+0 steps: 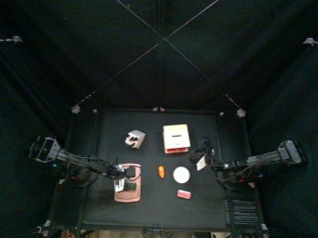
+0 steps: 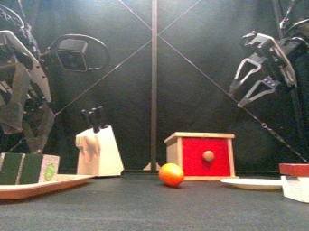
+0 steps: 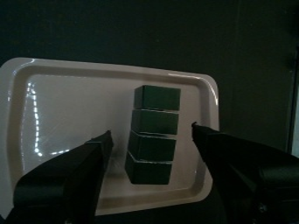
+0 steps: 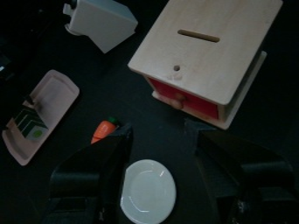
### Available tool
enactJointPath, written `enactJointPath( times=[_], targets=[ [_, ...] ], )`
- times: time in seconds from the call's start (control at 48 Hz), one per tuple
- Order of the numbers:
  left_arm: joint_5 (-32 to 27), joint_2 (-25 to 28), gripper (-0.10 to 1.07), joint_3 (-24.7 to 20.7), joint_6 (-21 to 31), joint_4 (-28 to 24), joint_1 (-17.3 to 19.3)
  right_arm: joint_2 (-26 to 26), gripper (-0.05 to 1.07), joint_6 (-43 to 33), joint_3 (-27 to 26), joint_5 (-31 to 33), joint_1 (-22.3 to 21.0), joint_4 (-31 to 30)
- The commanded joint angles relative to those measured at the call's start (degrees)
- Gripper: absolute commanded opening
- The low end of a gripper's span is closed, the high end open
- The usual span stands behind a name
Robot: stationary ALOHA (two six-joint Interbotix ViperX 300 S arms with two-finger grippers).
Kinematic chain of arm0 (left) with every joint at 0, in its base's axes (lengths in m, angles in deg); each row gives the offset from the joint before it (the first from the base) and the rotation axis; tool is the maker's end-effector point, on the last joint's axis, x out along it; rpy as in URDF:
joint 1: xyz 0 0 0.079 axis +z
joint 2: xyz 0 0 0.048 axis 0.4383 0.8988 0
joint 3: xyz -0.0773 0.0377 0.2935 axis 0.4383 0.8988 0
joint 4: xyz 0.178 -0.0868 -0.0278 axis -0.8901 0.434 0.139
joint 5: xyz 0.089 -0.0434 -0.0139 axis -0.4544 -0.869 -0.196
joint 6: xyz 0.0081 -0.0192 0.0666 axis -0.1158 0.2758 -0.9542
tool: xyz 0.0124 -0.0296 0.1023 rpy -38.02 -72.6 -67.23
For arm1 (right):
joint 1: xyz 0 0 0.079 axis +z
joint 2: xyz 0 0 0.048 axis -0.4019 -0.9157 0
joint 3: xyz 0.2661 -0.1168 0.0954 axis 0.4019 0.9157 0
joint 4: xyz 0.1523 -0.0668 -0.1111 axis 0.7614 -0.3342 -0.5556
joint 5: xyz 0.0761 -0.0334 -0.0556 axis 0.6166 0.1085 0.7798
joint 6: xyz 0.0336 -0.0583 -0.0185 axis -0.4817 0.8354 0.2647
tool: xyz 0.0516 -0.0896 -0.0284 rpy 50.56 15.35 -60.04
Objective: Grab sushi roll
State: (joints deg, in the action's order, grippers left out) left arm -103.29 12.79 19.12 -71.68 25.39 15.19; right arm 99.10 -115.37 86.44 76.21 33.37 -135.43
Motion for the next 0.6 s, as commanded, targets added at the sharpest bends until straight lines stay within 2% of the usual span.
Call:
enactJointPath(
  times=[0.0, 0.292, 0.583],
  targets=[
    [0.4, -0.3, 1.03, -0.8, 0.0, 0.1, -0.1, 0.2, 0.86, -0.1, -0.5, -0.1, 0.2, -0.2],
    [0.5, 0.2, 1.03, -0.6, -0.1, 0.0, -0.2, 0.2, 0.86, -0.1, -0.5, 0.0, -0.1, -0.2],
    [0.5, 4.5, 1.03, -1.4, -0.1, 0.1, -1.2, 0.3, 0.86, -0.1, -0.5, -0.1, -0.3, -0.3]
  ],
)
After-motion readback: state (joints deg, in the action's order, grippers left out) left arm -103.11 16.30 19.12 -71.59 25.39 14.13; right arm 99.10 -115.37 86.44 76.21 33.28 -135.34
